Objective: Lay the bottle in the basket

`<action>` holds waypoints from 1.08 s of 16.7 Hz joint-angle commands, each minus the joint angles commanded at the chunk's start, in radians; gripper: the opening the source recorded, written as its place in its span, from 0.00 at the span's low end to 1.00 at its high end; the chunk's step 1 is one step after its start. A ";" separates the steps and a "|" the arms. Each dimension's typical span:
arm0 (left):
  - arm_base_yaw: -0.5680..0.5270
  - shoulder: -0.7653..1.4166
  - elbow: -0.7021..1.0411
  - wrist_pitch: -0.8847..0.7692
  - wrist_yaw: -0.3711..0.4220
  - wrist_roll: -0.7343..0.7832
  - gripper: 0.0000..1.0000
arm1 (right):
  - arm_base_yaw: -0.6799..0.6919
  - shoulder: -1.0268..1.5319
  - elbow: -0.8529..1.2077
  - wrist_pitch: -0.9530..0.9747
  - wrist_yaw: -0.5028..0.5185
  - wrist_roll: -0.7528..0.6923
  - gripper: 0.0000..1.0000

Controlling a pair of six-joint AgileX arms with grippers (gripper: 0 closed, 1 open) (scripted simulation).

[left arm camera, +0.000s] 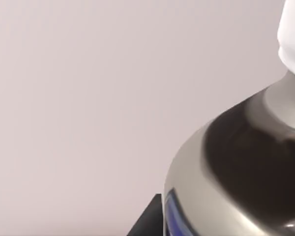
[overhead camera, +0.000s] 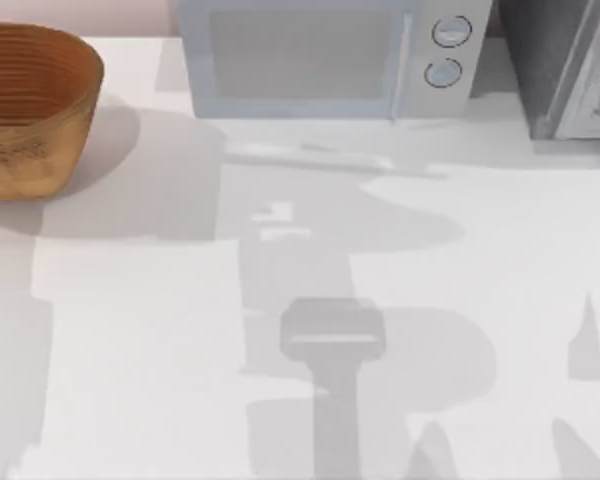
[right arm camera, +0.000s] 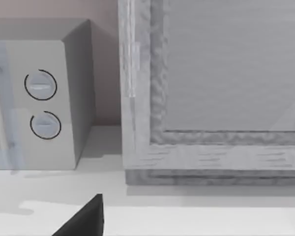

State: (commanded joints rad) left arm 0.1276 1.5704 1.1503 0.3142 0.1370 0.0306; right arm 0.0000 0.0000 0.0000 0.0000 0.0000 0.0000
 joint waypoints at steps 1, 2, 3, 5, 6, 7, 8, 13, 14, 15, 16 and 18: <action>-0.001 0.017 0.002 0.013 -0.002 -0.001 0.00 | 0.000 0.000 0.000 0.000 0.000 0.000 1.00; -0.002 0.036 0.005 0.031 -0.003 -0.002 0.00 | 0.000 0.000 0.000 0.000 0.000 0.000 1.00; -0.004 0.062 0.009 0.056 -0.004 -0.002 0.00 | 0.000 0.000 0.000 0.000 0.000 0.000 1.00; -0.006 0.105 0.014 0.096 -0.006 -0.003 0.00 | 0.000 0.000 0.000 0.000 0.000 0.000 1.00; -0.008 0.112 0.014 0.103 -0.008 -0.003 0.00 | 0.000 0.000 0.000 0.000 0.000 0.000 1.00; -0.008 0.112 0.014 0.103 -0.008 -0.003 0.00 | 0.000 0.000 0.000 0.000 0.000 0.000 1.00; -0.008 0.112 0.014 0.103 -0.008 -0.003 0.00 | 0.000 0.000 0.000 0.000 0.000 0.000 1.00; -0.008 0.112 0.014 0.103 -0.008 -0.003 0.30 | 0.000 0.000 0.000 0.000 0.000 0.000 1.00; -0.008 0.112 0.014 0.103 -0.008 -0.003 0.38 | 0.000 0.000 0.000 0.000 0.000 0.000 1.00; -0.008 0.112 0.014 0.103 -0.008 -0.003 0.45 | 0.000 0.000 0.000 0.000 0.000 0.000 1.00; -0.008 0.112 0.014 0.103 -0.008 -0.003 0.53 | 0.000 0.000 0.000 0.000 0.000 0.000 1.00; -0.008 0.112 0.014 0.103 -0.008 -0.003 0.68 | 0.000 0.000 0.000 0.000 0.000 0.000 1.00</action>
State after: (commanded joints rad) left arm 0.1200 1.6829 1.1639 0.4172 0.1289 0.0274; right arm 0.0000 0.0000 0.0000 0.0000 0.0000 0.0000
